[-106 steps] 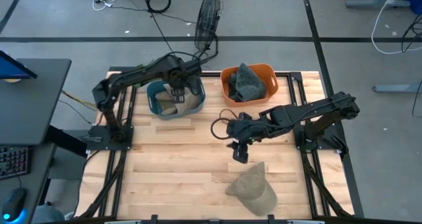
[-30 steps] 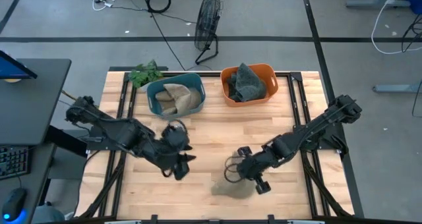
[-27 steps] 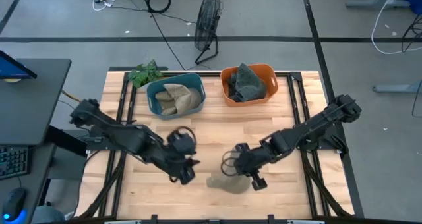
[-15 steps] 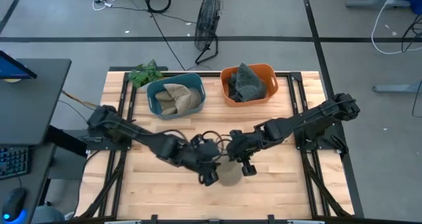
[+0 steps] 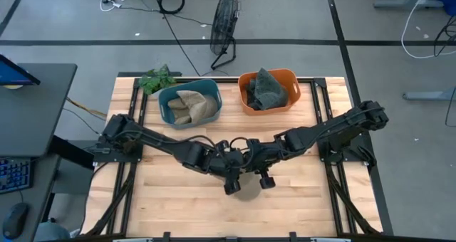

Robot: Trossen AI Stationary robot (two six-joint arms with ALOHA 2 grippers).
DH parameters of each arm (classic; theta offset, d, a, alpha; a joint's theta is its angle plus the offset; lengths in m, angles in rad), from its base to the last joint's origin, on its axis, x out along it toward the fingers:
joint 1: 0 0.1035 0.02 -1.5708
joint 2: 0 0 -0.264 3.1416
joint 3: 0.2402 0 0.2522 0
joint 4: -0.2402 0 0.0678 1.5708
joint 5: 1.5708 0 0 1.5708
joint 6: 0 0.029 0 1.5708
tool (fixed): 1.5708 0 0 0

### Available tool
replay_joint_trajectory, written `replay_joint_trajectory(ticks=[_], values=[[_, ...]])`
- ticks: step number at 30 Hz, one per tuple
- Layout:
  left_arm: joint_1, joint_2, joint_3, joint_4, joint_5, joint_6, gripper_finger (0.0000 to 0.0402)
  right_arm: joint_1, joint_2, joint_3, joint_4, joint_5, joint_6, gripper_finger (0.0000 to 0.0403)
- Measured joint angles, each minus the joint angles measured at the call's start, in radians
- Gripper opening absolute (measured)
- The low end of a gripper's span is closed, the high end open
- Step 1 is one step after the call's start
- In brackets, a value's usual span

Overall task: Pick & Place hat
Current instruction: Put the brown cap into the green bin

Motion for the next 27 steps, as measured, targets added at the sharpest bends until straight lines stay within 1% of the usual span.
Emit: replay_joint_trajectory(ticks=[10, 15, 20, 22, 27], values=[[-0.008, 0.014, 0.001, 0.001, 0.017, -0.004, 0.0176, 0.001, 0.001, -0.001, 0.008, 0.015, -0.022, 0.0], [-0.025, -0.005, -0.001, -0.018, 0.013, -0.015, 0.0163, 0.001, 0.001, 0.006, -0.018, 0.018, -0.023, 0.0], [-0.04, -0.102, -0.004, -0.112, 0.008, -0.028, 0.0147, 0.005, -0.004, 0.009, -0.03, 0.03, -0.01, 0.0], [-0.05, -0.138, -0.002, -0.16, -0.009, -0.035, 0.0146, 0.005, -0.004, 0.009, -0.031, 0.027, 0.002, 0.0], [-0.111, -0.161, -0.002, -0.288, -0.075, -0.092, 0.0153, 0.005, -0.009, 0.008, -0.028, 0.024, 0.01, 0.0]])
